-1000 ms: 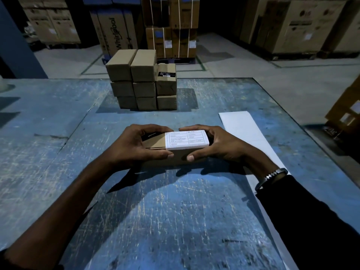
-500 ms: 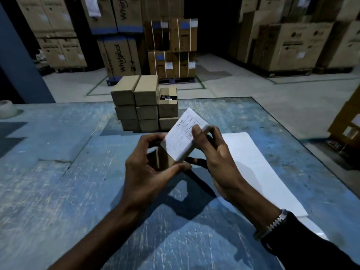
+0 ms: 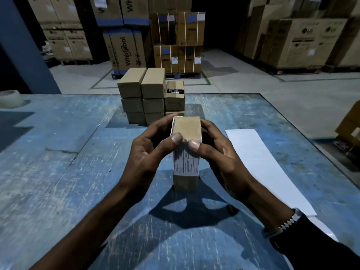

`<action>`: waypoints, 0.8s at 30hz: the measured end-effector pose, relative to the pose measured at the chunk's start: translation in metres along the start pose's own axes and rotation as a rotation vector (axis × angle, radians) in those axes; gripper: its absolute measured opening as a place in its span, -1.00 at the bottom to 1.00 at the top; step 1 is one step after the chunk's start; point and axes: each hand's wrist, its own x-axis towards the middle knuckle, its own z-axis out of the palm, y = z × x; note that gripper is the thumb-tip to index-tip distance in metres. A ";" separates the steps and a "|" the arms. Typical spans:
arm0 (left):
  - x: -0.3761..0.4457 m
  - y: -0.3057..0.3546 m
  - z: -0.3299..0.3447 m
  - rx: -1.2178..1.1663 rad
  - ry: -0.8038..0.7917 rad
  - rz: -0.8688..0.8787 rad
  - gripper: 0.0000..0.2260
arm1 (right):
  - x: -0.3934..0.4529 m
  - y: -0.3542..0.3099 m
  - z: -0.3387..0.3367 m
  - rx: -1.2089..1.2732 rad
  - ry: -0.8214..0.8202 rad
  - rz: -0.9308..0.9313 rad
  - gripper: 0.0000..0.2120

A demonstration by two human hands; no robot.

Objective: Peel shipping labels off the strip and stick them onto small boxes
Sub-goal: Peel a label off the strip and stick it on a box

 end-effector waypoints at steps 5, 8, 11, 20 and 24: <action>0.000 0.001 0.004 -0.010 0.042 -0.016 -0.52 | -0.004 0.004 0.022 0.063 0.106 -0.080 -0.57; -0.004 0.001 0.009 -0.022 0.064 -0.007 -0.52 | -0.007 0.007 0.035 -0.007 0.206 -0.174 -0.52; -0.007 0.001 0.014 -0.020 0.090 -0.001 -0.52 | -0.007 0.012 0.043 -0.046 0.280 -0.243 -0.49; -0.008 0.002 0.022 0.026 0.161 0.012 -0.59 | -0.008 0.008 0.047 -0.005 0.305 -0.169 -0.47; -0.008 0.001 0.024 0.055 0.176 0.038 -0.61 | -0.007 0.002 0.048 -0.149 0.323 -0.153 -0.53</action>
